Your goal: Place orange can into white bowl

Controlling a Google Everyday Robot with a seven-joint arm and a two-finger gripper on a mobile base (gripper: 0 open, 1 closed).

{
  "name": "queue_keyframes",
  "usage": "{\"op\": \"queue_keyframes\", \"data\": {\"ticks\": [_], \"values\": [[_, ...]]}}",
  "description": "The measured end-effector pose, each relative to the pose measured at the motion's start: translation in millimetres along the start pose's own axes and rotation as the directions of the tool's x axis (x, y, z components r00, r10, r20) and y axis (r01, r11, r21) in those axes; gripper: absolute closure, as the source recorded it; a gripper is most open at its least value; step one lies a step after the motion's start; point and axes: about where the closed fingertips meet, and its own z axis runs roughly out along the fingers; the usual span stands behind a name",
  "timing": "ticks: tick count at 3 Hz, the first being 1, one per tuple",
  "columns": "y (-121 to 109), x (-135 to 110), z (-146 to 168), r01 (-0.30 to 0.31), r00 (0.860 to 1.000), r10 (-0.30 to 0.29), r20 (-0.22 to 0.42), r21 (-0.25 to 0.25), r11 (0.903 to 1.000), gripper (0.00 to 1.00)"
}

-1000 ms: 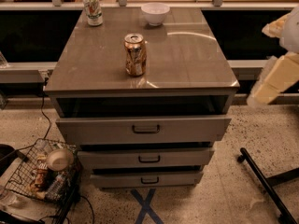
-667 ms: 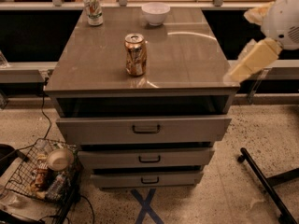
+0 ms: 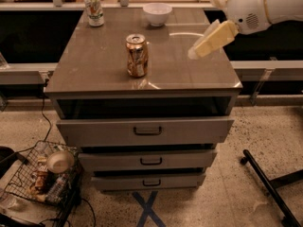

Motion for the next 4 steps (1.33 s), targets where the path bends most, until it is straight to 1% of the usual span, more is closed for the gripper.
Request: {"op": "queue_keyframes", "data": {"ticks": [1,2,3,4], "values": [[-1,0,3,-0.004,1.0,0.004,0.008,-0.004,1.0,0.0],[5,7,35,-0.038,0.996,0.041,0.079,-0.031,0.9988,0.0],[11,11,84,-0.061,0.976,0.074,0.205,-0.066,0.9959,0.0],[9,8,120,-0.063,0.951,0.086,0.297,-0.084,0.9945,0.0]]}}
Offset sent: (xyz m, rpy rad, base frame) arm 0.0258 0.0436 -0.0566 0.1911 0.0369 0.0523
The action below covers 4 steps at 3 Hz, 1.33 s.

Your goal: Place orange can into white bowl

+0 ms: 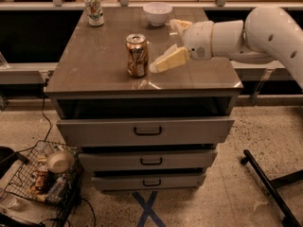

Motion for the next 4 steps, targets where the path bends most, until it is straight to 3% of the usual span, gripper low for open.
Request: {"op": "queue_keyframes", "data": {"ticks": [2,4], "values": [[-9,2,43,-0.023,0.996,0.026,0.088,-0.037,0.9991,0.0],[-10,11,80,-0.12,0.98,0.138,0.144,-0.129,0.9844,0.0]]}}
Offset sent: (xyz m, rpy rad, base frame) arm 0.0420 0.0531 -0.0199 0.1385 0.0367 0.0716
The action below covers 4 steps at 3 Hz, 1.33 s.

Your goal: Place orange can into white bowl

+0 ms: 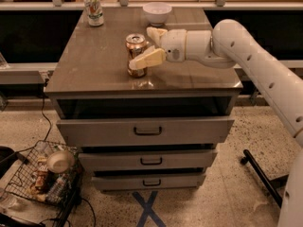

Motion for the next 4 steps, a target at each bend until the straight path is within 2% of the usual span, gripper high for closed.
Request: {"op": "queue_keyframes", "data": {"ticks": [1,2,4], "values": [[1,3,9,-0.02,0.999,0.021,0.029,-0.031,0.9993,0.16],[7,-5,18,-0.015,0.998,0.019,0.061,-0.066,0.9977,0.41],[11,-7,24,-0.014,0.998,0.019,0.065,-0.079,0.9968,0.87]]}}
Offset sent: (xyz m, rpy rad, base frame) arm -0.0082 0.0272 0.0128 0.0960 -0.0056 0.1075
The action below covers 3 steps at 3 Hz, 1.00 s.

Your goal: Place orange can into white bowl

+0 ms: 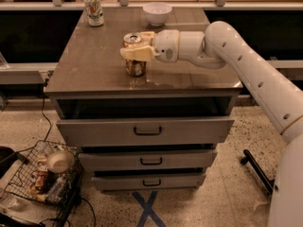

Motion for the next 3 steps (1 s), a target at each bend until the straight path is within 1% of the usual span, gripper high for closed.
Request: {"op": "queue_keyframes", "data": {"ticks": [1,2,3], "values": [[1,0,3,0.0,1.0,0.0,0.001,-0.005,1.0,1.0],[-1,-3,3,0.005,1.0,-0.005,-0.002,-0.003,1.0,1.0],[-23,-33,5,0.066,0.997,-0.065,-0.037,0.023,0.9975,1.0]]}}
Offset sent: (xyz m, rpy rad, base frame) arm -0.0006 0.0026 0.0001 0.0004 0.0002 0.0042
